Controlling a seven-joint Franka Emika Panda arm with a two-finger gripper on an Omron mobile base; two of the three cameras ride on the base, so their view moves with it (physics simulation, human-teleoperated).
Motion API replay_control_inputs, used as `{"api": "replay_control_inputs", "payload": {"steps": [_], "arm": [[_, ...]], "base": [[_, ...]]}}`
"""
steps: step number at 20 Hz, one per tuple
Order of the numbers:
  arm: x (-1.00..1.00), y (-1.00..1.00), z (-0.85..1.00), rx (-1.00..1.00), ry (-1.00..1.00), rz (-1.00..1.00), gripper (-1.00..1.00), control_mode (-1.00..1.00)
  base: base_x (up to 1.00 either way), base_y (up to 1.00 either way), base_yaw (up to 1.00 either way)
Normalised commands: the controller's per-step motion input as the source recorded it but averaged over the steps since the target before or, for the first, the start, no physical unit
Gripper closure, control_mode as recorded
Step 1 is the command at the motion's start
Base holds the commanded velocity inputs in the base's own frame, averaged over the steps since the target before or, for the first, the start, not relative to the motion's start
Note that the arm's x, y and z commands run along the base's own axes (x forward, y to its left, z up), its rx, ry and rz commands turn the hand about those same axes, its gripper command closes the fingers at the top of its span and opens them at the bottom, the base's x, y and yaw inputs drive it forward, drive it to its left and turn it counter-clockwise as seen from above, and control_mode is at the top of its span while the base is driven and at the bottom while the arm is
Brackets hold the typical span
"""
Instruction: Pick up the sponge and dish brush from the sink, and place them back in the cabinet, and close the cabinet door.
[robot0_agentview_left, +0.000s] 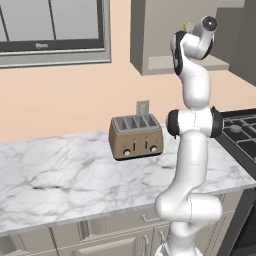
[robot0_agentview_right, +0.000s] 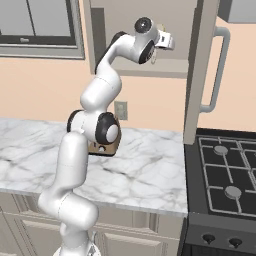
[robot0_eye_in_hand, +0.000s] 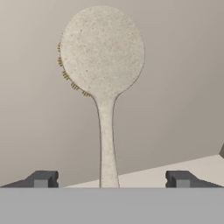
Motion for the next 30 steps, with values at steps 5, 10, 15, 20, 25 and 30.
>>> {"api": "replay_control_inputs", "payload": {"steps": [5,10,15,20,25,30], "arm": [[-0.1,0.0,0.0,0.0,0.0,0.0,-1.0,-1.0],[-0.17,0.0,0.0,0.0,0.0,0.0,-1.0,-1.0],[-0.24,0.0,0.0,0.0,0.0,0.0,-1.0,-1.0],[-0.26,0.0,0.0,0.0,0.0,0.0,-1.0,-1.0],[-0.3,0.0,0.0,0.0,0.0,0.0,-1.0,-1.0],[-0.32,0.0,0.0,0.0,0.0,0.0,-1.0,-1.0]], "base": [[0.0,0.0,0.0],[0.0,0.0,0.0],[0.0,0.0,0.0],[0.0,0.0,0.0],[0.0,0.0,0.0],[0.0,0.0,0.0]]}}
